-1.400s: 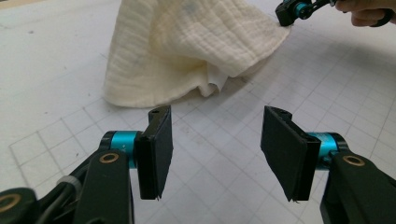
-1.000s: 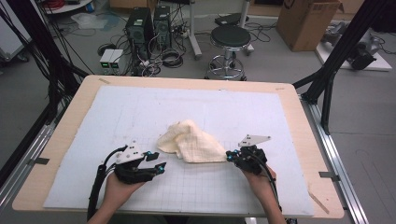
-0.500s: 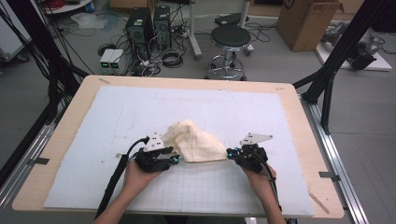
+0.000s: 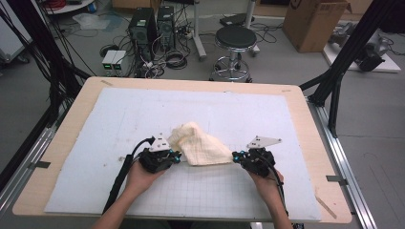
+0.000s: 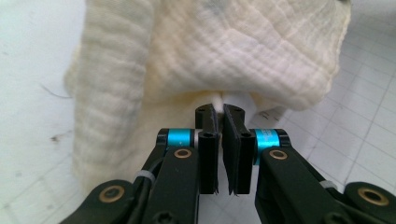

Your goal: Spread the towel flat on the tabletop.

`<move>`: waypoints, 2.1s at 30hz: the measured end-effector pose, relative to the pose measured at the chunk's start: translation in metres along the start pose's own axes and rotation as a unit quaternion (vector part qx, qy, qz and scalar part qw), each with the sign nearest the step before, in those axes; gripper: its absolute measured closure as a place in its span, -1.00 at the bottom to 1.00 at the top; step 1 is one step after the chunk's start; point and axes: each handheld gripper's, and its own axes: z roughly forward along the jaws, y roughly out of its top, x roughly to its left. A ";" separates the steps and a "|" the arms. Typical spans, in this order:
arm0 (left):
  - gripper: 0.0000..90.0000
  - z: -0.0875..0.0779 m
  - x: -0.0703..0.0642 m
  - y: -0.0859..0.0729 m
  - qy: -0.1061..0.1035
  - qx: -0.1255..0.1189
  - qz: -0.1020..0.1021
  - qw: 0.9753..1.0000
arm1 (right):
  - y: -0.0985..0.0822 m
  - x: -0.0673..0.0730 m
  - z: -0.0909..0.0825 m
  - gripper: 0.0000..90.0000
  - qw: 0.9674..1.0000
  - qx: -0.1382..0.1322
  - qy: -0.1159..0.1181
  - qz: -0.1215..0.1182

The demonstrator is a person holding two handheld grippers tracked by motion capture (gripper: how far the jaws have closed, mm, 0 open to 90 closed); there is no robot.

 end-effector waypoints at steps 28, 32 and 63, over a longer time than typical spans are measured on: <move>0.88 -0.124 0.014 -0.068 0.032 -0.058 -0.026 0.997 | -0.008 0.076 -0.026 0.97 0.995 0.000 0.053 -0.083; 0.88 -0.132 0.008 -0.079 0.031 -0.044 -0.018 0.998 | -0.014 0.089 -0.025 0.97 0.993 0.010 0.072 -0.097; 0.16 -0.054 0.042 -0.043 0.003 0.008 -0.026 1.000 | 0.032 0.042 0.042 0.18 0.991 0.039 0.109 -0.064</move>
